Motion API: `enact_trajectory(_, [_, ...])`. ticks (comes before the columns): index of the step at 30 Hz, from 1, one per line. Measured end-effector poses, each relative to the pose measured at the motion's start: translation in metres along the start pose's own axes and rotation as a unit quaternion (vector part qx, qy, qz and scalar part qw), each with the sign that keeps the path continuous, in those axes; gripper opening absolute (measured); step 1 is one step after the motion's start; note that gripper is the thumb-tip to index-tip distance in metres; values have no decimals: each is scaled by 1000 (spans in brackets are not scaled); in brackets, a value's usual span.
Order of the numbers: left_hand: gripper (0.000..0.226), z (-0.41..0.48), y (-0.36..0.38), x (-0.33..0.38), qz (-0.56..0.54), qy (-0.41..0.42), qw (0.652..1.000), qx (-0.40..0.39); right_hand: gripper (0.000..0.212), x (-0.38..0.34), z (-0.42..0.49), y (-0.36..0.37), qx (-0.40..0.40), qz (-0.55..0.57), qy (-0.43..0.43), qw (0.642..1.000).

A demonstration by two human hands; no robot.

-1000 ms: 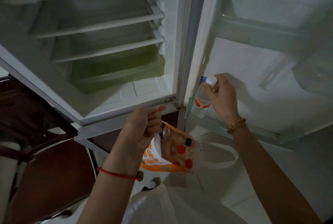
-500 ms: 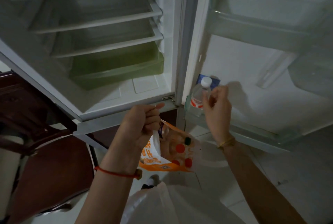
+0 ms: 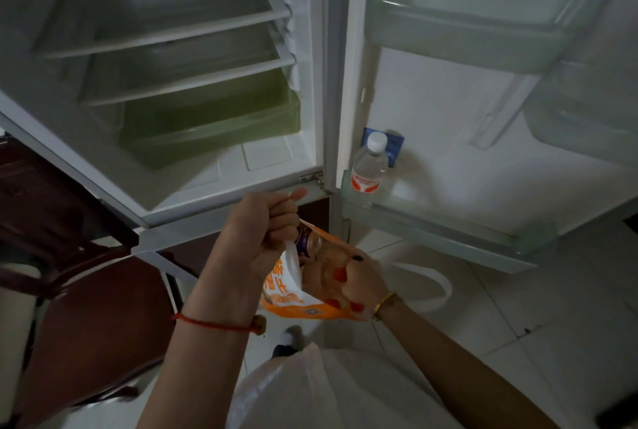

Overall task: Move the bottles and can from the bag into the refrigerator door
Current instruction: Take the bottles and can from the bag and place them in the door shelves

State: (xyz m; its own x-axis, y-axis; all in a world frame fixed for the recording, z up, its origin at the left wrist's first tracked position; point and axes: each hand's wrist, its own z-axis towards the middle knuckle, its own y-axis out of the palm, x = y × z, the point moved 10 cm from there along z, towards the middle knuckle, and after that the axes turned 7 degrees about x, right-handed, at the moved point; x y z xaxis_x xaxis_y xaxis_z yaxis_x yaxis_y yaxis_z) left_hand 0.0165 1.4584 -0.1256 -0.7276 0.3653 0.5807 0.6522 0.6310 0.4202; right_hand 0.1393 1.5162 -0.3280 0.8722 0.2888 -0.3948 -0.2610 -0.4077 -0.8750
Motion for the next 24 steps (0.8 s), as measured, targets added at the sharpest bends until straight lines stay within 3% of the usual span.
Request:
enact_trajectory(5, [28, -5, -3, 2, -17, 6, 1000, -5, 28, 9, -9, 0, 40, 100, 20, 994])
enact_trajectory(8, [27, -9, -10, 15, -35, 26, 999, -4, 34, 8, -18, -13, 77, 77, 11, 994])
enact_trajectory(13, [28, -14, -4, 20, -59, 27, 998, -22, 38, -17, -32, -69, 172, 39, -75, 981])
enact_trajectory(16, [25, -15, 10, 8, -36, 19, 998, -40, 33, -30, -46, -106, 192, 77, -95, 974])
enact_trajectory(24, [27, -9, 25, -26, -2, -9, 1000, -29, 19, -16, -106, -251, 431, 182, -89, 879])
